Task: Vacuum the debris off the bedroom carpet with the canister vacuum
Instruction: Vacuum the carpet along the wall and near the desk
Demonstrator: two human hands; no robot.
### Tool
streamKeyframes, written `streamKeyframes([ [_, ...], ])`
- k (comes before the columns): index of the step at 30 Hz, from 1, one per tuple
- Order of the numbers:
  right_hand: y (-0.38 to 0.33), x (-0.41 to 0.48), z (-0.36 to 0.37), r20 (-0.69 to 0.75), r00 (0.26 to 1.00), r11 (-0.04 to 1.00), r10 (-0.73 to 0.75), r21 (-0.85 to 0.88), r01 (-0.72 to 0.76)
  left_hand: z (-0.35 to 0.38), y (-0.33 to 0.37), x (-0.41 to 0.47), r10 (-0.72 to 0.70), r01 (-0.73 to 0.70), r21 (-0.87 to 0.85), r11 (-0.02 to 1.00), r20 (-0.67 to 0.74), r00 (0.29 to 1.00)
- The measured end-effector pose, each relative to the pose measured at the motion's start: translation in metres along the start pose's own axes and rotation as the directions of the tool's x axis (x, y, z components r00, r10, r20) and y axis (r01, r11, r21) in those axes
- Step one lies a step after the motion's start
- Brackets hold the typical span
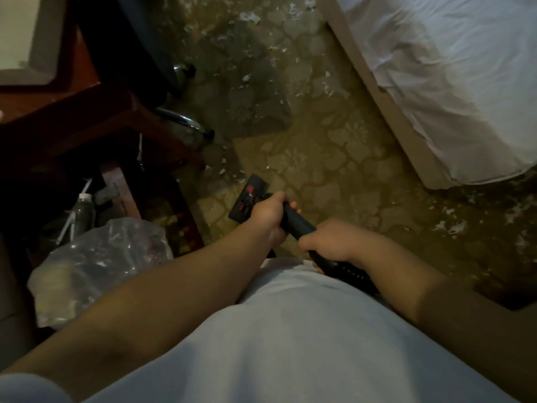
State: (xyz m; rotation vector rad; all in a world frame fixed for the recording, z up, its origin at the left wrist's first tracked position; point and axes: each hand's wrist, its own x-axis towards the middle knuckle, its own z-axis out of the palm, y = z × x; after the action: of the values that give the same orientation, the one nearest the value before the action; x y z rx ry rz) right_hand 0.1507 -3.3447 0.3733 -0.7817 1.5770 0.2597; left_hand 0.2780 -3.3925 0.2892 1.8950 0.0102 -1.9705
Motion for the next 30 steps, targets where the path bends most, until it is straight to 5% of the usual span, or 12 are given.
streamKeyframes([
  [16, -0.16, 0.073, 0.076, -0.022, 0.994, 0.986, -0.111, 0.12, 0.112, -0.118, 0.148, 0.041, 0.062, -0.061, 0.017, 0.998, -0.053, 0.997],
  [30, -0.077, 0.062, 0.057, -0.026, 0.996, 0.993, -0.085, 0.076, 0.087, -0.07, 0.075, 0.038, 0.004, -0.002, 0.037, 0.999, -0.047, 0.999],
])
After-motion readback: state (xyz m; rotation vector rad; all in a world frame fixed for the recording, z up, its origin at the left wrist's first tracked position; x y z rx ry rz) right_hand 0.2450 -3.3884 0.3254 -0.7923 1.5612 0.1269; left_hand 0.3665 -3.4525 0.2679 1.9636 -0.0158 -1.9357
